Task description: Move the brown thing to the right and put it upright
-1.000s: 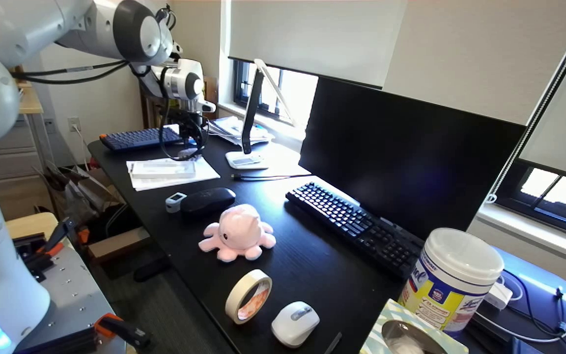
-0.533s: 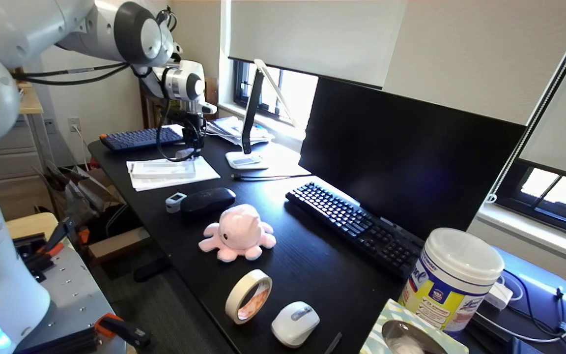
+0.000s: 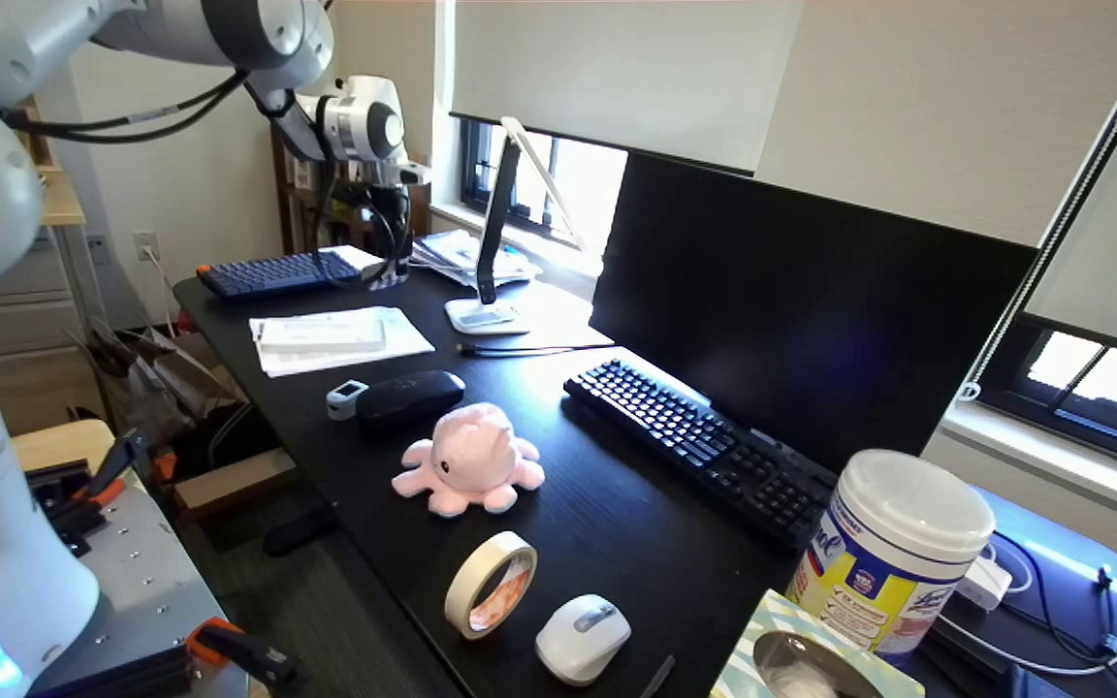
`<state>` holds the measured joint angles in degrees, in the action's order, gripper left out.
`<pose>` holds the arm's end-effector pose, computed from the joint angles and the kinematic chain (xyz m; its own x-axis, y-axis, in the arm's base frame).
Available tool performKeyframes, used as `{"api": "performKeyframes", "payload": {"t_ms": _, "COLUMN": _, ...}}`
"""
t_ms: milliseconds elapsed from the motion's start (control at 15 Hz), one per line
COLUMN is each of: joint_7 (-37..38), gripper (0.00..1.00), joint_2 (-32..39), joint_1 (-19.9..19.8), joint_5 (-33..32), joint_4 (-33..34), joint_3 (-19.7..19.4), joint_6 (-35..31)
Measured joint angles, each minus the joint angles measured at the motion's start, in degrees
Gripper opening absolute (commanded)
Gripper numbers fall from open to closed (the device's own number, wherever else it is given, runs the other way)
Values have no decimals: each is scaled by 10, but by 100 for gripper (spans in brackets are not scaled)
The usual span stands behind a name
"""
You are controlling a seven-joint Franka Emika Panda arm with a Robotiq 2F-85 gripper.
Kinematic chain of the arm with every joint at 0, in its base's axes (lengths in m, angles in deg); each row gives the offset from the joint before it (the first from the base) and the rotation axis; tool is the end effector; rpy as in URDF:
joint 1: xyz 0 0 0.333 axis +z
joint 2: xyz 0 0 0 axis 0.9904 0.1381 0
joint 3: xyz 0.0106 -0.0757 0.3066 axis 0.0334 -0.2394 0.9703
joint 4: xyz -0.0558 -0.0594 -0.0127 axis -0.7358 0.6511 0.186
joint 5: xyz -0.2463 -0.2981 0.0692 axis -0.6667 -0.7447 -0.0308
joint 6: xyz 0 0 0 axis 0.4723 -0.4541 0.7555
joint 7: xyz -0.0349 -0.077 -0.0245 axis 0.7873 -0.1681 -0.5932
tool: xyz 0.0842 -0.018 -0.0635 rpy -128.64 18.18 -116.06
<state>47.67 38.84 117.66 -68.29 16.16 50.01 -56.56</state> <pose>0.6338 0.4433 0.2424 0.9728 -0.1758 0.1506 -0.1816 -0.9830 0.0256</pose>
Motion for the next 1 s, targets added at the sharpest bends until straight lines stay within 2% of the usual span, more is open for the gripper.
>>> {"api": "performKeyframes", "payload": {"t_ms": 267, "joint_7": 140, "gripper": 14, "joint_2": -96, "joint_1": 46, "joint_5": -45, "joint_4": -103, "joint_3": -59, "joint_6": -36}}
{"api": "performKeyframes", "payload": {"t_ms": 600, "joint_7": 342, "gripper": 14, "joint_2": -178, "joint_1": 109, "joint_5": -64, "joint_4": -246, "joint_3": -107, "joint_6": -93}}
{"api": "performKeyframes", "payload": {"t_ms": 667, "joint_7": 382, "gripper": 39, "joint_2": -193, "joint_1": 119, "joint_5": -86, "joint_4": -275, "joint_3": -113, "joint_6": -106}}
{"api": "performKeyframes", "payload": {"t_ms": 800, "joint_7": 421, "gripper": 39, "joint_2": -223, "joint_1": 127, "joint_5": -138, "joint_4": -329, "joint_3": -114, "joint_6": -125}}
{"api": "performKeyframes", "payload": {"t_ms": 933, "joint_7": 425, "gripper": 39, "joint_2": -240, "joint_1": 127, "joint_5": -147, "joint_4": -355, "joint_3": -114, "joint_6": -132}}
{"api": "performKeyframes", "payload": {"t_ms": 1000, "joint_7": 425, "gripper": 14, "joint_2": -245, "joint_1": 127, "joint_5": -148, "joint_4": -360, "joint_3": -114, "joint_6": -133}}
